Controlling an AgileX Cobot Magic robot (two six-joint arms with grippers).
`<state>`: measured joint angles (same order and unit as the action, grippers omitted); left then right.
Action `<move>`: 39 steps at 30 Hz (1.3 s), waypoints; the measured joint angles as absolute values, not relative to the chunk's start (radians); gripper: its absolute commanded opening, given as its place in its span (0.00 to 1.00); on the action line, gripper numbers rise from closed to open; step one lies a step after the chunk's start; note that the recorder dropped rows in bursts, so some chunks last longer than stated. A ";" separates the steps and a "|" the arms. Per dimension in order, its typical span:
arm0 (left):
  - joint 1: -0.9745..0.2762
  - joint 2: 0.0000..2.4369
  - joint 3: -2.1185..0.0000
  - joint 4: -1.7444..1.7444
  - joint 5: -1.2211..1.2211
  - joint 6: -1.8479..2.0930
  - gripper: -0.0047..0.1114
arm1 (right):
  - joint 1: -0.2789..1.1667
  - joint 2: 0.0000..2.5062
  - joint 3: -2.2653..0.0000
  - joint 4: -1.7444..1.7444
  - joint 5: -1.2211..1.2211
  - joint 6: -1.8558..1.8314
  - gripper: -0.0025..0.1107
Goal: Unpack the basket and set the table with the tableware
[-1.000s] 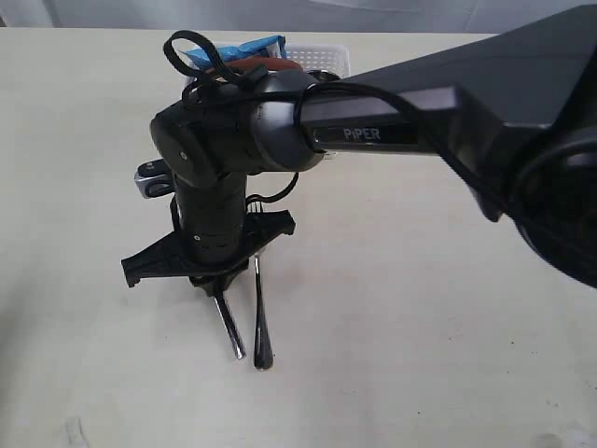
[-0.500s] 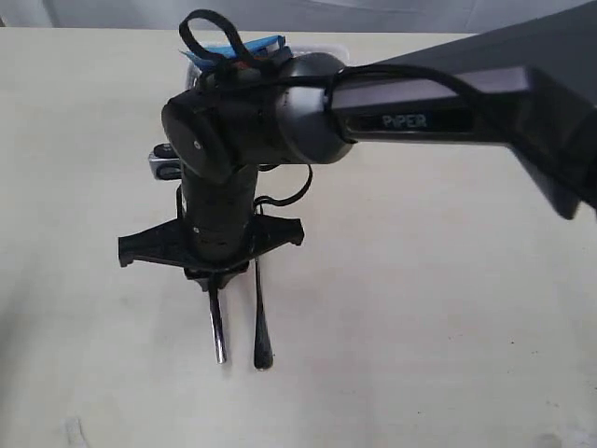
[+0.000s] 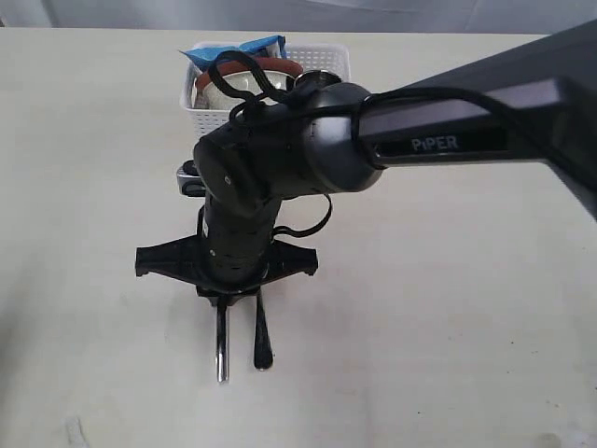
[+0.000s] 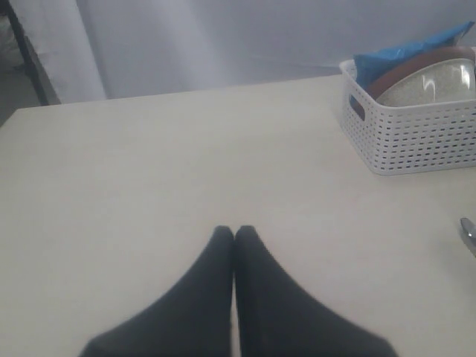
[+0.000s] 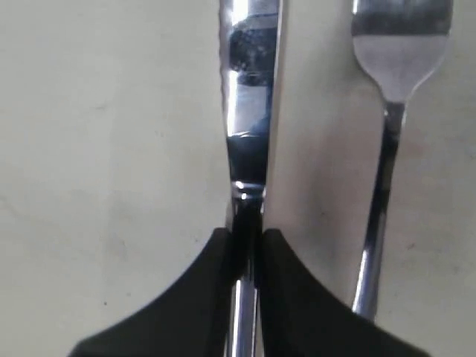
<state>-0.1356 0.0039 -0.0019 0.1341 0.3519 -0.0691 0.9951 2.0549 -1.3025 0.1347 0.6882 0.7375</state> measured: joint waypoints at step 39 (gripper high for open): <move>-0.136 0.004 -0.002 0.134 0.352 -0.069 0.04 | 0.995 2.055 -1.302 0.073 0.689 0.770 0.11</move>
<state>-0.1356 0.0039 -0.0019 0.1341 0.3519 -0.0691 0.9951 2.0549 -1.3025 0.0730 0.6889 0.7701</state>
